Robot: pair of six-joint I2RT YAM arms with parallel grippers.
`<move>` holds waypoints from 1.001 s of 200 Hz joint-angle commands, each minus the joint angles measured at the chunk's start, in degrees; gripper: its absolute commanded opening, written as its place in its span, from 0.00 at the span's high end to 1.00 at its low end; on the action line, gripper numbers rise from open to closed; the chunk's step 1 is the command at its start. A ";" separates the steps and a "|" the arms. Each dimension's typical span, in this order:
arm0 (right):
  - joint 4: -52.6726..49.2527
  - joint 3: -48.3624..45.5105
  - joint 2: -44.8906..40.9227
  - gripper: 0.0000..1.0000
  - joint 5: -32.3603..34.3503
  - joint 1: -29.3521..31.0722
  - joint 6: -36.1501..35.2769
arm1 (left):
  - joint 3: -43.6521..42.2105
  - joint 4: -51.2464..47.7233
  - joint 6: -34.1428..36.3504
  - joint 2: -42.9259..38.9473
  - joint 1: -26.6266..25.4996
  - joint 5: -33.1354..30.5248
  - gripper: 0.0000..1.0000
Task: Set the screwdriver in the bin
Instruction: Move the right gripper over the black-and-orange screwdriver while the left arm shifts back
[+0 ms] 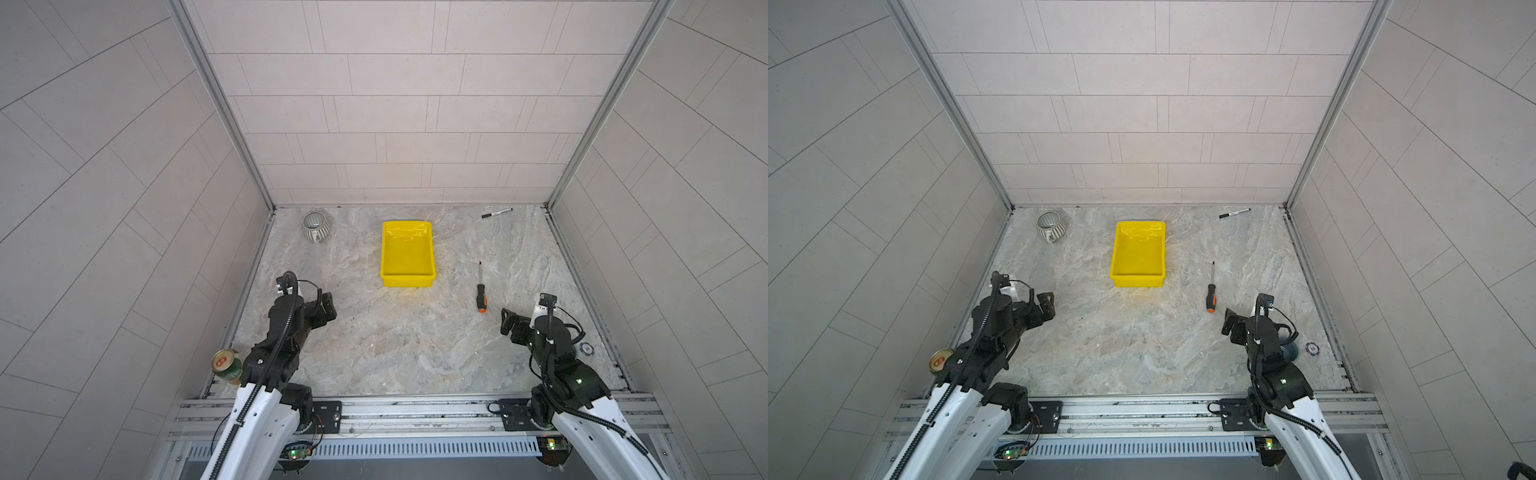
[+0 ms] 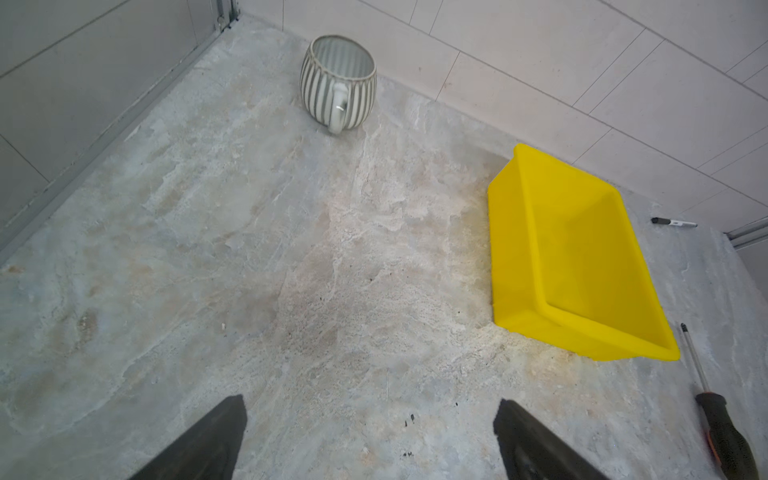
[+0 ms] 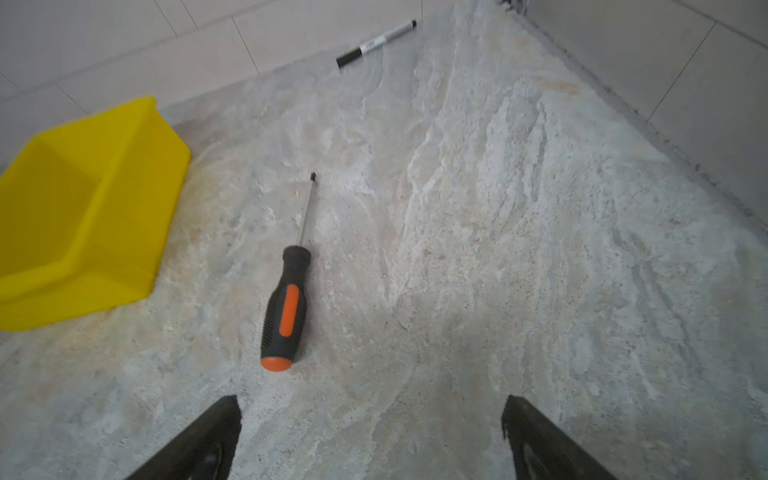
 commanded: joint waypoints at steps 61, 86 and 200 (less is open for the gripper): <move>1.91 2.93 13.88 0.01 4.76 2.15 3.14 | 2.97 -8.00 -5.44 13.01 0.17 -4.46 0.00; 2.35 5.00 20.51 0.01 5.04 2.09 3.49 | 3.52 -10.15 -7.01 12.17 0.13 -7.11 0.00; -3.25 29.73 53.83 0.04 -11.51 1.93 2.15 | -1.22 -10.96 -10.76 2.99 0.26 -10.21 0.00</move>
